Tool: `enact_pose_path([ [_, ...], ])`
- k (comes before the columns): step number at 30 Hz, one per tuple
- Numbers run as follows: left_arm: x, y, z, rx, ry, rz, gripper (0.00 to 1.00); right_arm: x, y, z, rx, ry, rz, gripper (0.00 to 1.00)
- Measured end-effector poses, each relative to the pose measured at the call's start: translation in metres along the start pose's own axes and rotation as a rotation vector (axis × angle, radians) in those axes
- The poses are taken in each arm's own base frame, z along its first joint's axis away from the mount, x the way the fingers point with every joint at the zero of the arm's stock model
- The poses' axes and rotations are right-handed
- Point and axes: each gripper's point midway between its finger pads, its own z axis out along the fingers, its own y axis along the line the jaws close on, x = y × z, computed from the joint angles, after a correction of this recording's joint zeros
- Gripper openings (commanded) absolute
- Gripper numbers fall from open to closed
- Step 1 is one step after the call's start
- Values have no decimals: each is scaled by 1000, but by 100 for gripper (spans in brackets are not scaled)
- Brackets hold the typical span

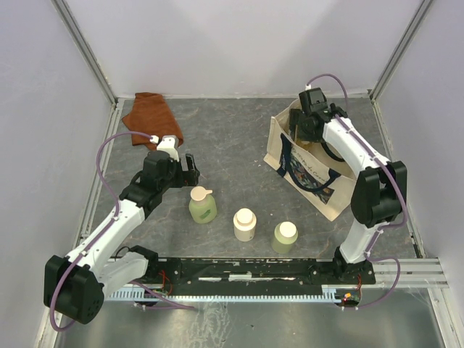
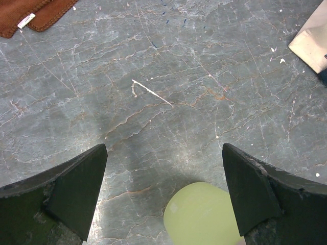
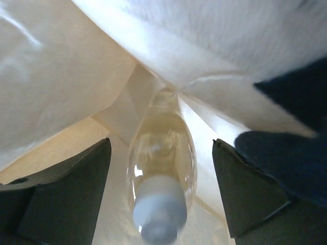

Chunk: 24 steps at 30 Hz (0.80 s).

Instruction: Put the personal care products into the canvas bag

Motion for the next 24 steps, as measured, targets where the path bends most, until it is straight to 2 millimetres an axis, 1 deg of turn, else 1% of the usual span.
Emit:
enact_pose_path([
  [2, 0, 0, 0, 0, 0, 0, 100, -6, 1, -9, -9, -13, -14, 93],
  [5, 0, 0, 0, 0, 0, 0, 99, -19, 2, -28, -23, -45, -37, 94],
  [10, 0, 0, 0, 0, -1, 0, 100, -39, 2, -77, -83, -125, -54, 94],
  [13, 0, 0, 0, 0, -1, 0, 99, -41, 3, -110, -141, -151, -62, 94],
  [15, 0, 0, 0, 0, -1, 0, 99, -36, 6, -131, -178, -148, -75, 94],
  [18, 0, 0, 0, 0, -1, 0, 99, -23, 14, -159, -219, -138, -121, 94],
  [24, 0, 0, 0, -1, -1, 0, 100, 25, 45, -210, -324, -109, -264, 94],
])
